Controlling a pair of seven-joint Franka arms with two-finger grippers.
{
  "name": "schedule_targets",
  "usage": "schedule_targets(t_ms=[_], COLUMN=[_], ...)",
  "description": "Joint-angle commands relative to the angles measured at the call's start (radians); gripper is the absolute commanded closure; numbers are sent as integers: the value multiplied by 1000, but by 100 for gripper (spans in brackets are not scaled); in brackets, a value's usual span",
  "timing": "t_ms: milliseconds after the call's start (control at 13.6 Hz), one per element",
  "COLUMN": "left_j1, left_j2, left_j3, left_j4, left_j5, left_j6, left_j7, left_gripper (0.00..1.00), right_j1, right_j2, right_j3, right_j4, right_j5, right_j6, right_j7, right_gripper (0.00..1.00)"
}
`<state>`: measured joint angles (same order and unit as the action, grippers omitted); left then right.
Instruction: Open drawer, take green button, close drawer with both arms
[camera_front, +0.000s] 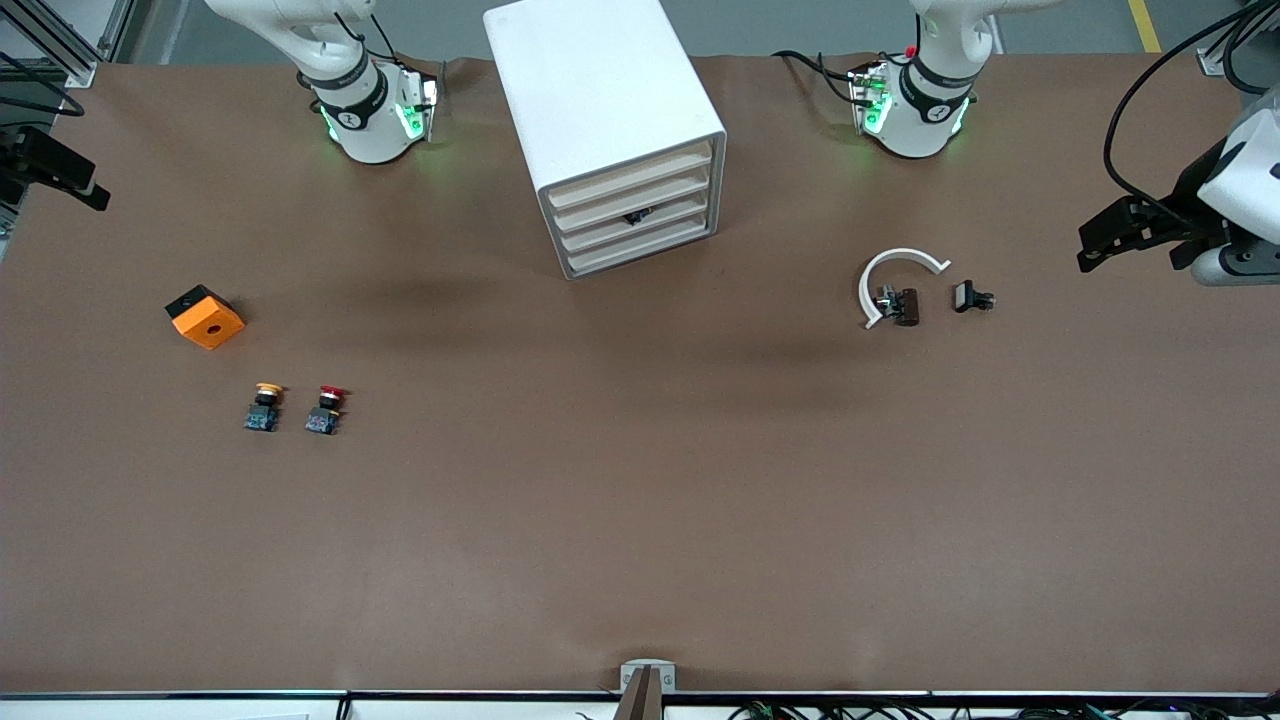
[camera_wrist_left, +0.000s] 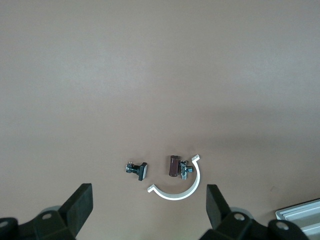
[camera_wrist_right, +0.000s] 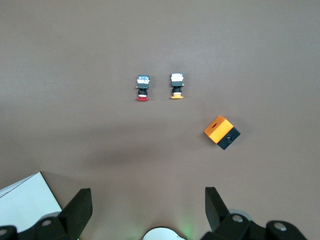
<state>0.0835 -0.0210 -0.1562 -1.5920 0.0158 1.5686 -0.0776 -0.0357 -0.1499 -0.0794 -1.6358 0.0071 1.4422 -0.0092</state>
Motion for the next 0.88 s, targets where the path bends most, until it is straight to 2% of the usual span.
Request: schedule_targets(t_ms=[0, 441, 809], left_j1=[5, 9, 10], left_j2=[-5, 9, 108], left_j3=[-3, -3, -5], left_j4=[7, 9, -2], left_j5=[3, -2, -13], left_j6=[-18, -16, 39], left_j7=[22, 10, 4], left_gripper=[0, 0, 0], right_j1=[-7, 5, 8], right_j2=[-22, -27, -27], right_j3=[3, 10, 10], right_j4=[-19, -19, -19], right_j5=[-1, -1, -1], right_j6=[9, 6, 7], right_j7=[-14, -14, -29], right_gripper=[0, 0, 0])
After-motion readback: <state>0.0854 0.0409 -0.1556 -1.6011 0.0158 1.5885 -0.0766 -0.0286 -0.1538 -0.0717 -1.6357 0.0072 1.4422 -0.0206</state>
